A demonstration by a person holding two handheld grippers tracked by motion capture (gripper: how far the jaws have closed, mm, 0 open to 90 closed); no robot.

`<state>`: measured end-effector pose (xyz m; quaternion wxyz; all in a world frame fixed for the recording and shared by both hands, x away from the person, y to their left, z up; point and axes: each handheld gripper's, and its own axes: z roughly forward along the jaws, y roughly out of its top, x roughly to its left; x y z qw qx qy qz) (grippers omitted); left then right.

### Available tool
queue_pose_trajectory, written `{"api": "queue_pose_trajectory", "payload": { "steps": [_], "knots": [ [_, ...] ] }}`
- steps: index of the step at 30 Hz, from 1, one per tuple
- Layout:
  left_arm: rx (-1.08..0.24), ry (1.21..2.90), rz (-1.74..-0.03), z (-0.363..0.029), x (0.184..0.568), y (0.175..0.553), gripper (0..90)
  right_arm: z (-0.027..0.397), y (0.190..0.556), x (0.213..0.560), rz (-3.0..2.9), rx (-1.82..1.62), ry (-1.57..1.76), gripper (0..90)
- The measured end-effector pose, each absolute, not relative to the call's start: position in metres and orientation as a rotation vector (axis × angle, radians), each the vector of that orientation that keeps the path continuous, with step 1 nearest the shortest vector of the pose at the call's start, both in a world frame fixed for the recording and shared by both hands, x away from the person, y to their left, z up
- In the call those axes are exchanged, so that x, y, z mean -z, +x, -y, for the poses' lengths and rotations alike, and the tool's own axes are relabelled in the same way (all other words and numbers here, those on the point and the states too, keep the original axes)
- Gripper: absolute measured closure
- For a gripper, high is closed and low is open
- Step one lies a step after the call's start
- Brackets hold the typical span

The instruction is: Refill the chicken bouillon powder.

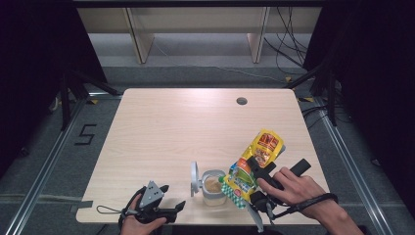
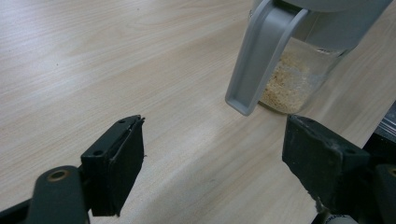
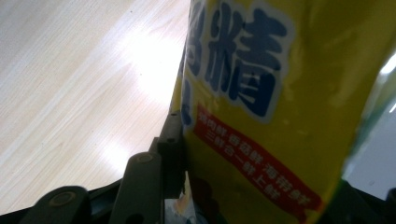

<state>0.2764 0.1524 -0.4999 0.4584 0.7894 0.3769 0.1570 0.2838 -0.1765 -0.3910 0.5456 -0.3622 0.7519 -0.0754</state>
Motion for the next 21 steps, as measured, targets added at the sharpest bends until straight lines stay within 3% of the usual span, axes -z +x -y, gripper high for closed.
{"api": "queue_pose_trajectory", "payload": {
  "steps": [21],
  "knots": [
    [-0.388, 1.946, -0.928, -0.1527, 0.4998, 0.2764, 20.3, 0.1771, 0.2816, 0.3912, -1.792, 0.187, -0.830, 61.6]
  ]
}}
